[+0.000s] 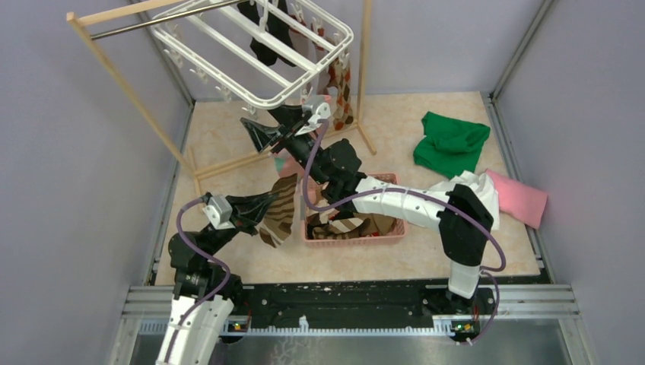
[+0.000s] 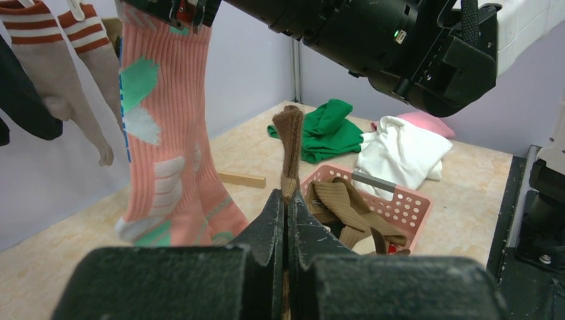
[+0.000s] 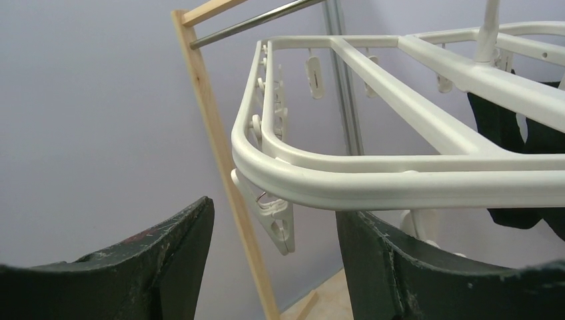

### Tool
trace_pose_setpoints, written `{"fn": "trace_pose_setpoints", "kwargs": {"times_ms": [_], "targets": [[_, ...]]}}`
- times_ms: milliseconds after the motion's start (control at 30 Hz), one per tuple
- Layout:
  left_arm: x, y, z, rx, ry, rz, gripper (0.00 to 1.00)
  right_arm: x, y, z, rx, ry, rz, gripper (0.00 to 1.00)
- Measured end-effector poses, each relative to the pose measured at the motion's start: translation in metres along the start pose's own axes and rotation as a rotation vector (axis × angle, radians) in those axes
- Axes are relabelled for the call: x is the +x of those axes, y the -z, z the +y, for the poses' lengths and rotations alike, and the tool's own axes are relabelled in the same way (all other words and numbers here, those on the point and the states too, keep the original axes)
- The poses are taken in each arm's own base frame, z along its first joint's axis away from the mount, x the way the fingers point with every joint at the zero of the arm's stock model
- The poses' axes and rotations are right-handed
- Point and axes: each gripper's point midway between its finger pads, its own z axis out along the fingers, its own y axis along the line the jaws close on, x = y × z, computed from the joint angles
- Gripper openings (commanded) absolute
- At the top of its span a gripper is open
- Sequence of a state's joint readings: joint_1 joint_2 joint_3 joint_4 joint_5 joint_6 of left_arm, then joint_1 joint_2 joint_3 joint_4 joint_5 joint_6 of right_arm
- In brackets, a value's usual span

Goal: Clip the socks to the hanger
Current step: Open the clamp at the hanger.

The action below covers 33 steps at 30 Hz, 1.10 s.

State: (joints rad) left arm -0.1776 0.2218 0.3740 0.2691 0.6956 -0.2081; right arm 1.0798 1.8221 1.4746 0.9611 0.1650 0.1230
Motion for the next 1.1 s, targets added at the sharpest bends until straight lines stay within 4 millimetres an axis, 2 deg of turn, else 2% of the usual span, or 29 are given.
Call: {"fn": "trace_pose_setpoints", "kwargs": {"times_ms": [167,500,833,1100], "targets": [[0.004,-0.001,0.001,0.001,0.014,0.014,0.0,0.006,-0.002,-0.001,0.005,0.0,-0.003,0.65],[0.006,-0.003,0.002,0.003,0.021,0.022,0.0,-0.007,-0.013,0.001,0.006,-0.01,-0.062,0.59],[0.007,-0.005,0.003,0.014,0.026,0.026,0.0,0.0,-0.015,-0.001,0.009,-0.008,-0.058,0.53],[0.008,-0.007,0.004,0.017,0.028,0.028,0.0,-0.01,-0.02,0.002,0.005,-0.016,-0.094,0.49]]}}
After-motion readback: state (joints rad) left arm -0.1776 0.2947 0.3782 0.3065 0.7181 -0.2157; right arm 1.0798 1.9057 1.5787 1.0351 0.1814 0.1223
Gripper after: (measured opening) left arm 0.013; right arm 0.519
